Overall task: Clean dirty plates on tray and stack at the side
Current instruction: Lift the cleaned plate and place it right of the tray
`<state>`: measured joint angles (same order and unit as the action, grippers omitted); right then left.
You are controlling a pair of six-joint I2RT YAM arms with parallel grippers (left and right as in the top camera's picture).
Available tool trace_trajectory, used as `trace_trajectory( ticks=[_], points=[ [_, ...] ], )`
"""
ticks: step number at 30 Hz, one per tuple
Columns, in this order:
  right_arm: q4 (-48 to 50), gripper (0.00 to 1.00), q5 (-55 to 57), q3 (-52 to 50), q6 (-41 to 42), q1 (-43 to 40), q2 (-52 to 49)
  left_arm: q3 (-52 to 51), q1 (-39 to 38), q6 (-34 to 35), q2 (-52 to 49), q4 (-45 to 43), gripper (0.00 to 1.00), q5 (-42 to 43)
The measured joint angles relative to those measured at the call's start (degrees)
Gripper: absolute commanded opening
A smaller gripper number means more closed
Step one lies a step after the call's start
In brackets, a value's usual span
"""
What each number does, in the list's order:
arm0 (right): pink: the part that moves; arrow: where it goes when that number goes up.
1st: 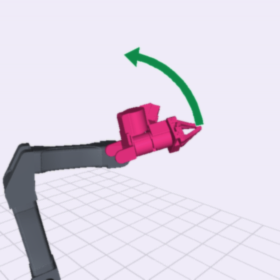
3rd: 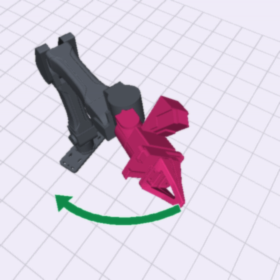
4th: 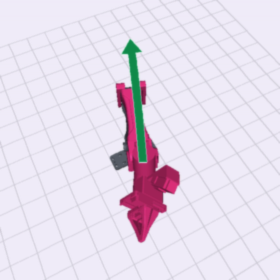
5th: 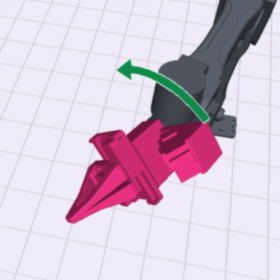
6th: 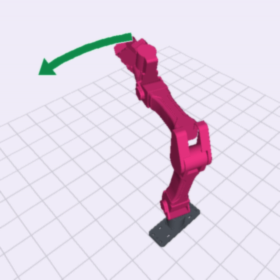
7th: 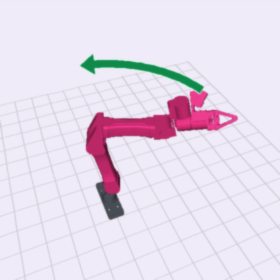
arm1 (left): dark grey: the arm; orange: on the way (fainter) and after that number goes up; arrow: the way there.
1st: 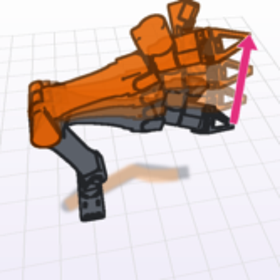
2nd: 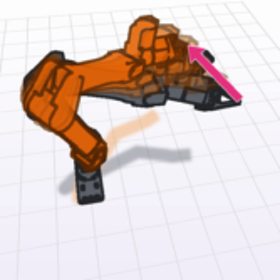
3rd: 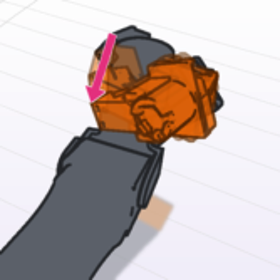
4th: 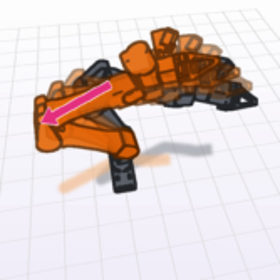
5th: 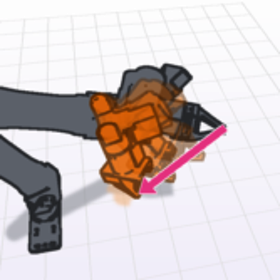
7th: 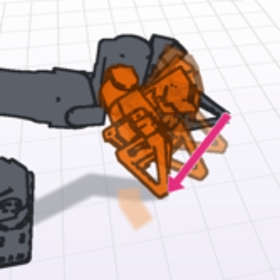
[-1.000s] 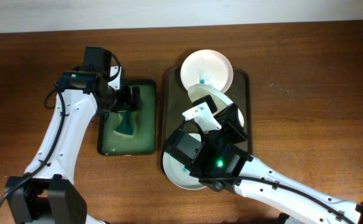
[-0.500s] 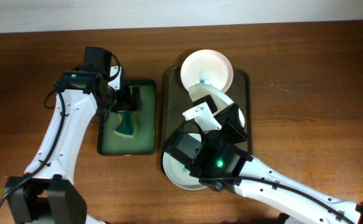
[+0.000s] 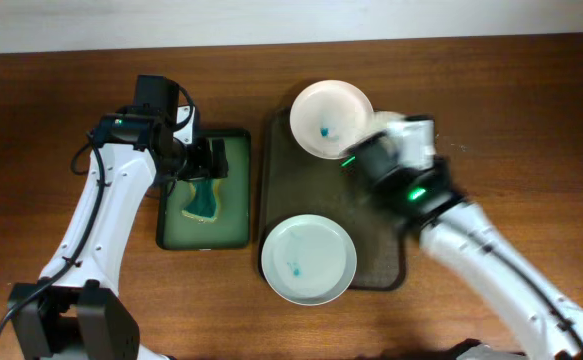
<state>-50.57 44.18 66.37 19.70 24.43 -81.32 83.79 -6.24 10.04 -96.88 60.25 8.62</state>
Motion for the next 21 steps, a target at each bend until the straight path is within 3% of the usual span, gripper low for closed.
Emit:
trace_trajectory(
  ticks=[6, 12, 15, 18, 21],
  points=[
    [-0.13, 0.04, -44.26, 0.0, -8.17, -31.06, 0.04, 0.0, -0.02, 0.0, 0.0, 0.0, 1.0, 0.02],
    [0.52, 0.04, -54.25, 0.09, -6.69, -55.76, -3.39, 0.0, 0.0, 0.0, 0.0, 0.02, 1.0, 0.04],
    [0.96, 0.04, -53.92, 0.13, -5.44, -59.56, -8.79, 0.0, -0.02, 0.0, 0.0, 0.0, 0.99, 0.02],
    [0.87, 0.44, -54.07, 0.13, -4.7, -60.83, -16.33, 0.0, -0.02, 0.0, 0.0, 0.0, 0.99, 0.0],
    [0.63, 0.47, -54.49, 0.11, -3.34, -60.83, -18.49, 0.0, -0.02, 0.0, 0.0, 0.0, 1.0, 0.02]
  ],
)
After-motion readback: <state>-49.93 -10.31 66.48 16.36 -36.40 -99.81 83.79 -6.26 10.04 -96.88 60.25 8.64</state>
